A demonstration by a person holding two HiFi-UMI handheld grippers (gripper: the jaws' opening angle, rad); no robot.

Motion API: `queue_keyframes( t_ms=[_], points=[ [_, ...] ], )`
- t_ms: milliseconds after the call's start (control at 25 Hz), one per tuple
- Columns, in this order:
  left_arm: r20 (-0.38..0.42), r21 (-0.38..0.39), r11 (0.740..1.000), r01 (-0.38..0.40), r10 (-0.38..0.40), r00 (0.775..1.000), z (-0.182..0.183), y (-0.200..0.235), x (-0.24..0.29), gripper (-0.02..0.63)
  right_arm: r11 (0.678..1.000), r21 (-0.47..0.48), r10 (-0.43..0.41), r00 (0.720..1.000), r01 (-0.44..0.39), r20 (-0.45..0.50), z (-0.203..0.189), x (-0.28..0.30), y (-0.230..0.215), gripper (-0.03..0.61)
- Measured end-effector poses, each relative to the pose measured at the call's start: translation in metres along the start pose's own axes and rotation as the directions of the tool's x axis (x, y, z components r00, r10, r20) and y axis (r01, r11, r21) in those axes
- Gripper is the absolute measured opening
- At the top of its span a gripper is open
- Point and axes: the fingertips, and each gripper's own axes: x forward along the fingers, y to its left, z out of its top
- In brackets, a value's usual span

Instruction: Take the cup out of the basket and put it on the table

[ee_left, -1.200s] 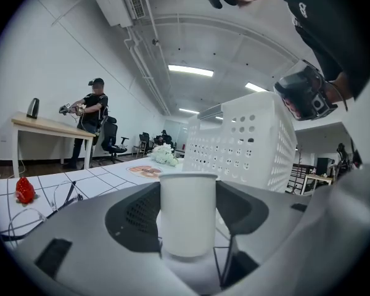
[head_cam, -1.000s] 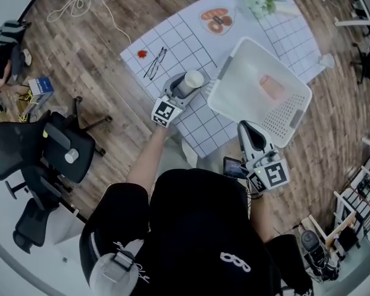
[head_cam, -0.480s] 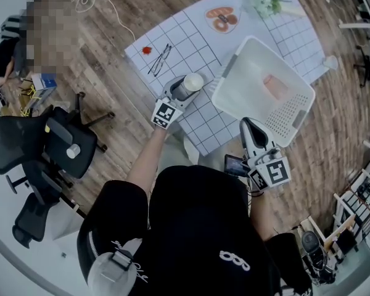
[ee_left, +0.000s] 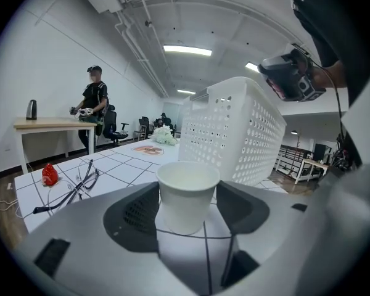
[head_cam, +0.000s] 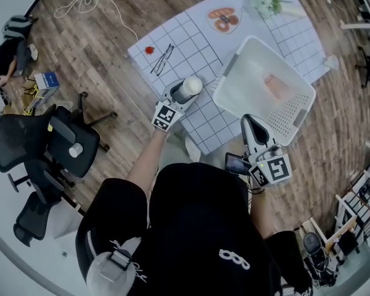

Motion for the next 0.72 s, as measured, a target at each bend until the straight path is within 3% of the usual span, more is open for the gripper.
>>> queue_keyframes(
  t_ms=[400,600,720],
  points=[
    [-0.003,0.001,1.000,0.010,-0.010,1.000,0.003,-0.005,-0.011,0.295,1.000,0.016,-0.005,1.000,0.005,0.008,-0.002,-0.007,-0.002,0.025],
    [-0.009,-0.025,0.999,-0.034,0.033,0.999,0.006,-0.001,-0.041,0.295,1.000,0.027,-0.002,1.000,0.001,0.029,0.002,-0.010,-0.002,0.025],
    [0.017,-0.035,0.996,-0.079,0.080,0.997,0.026,0.001,-0.065,0.266,1.000,0.031,0.000,0.999,-0.001,0.051,0.008,-0.014,-0.002,0.025]
  ],
)
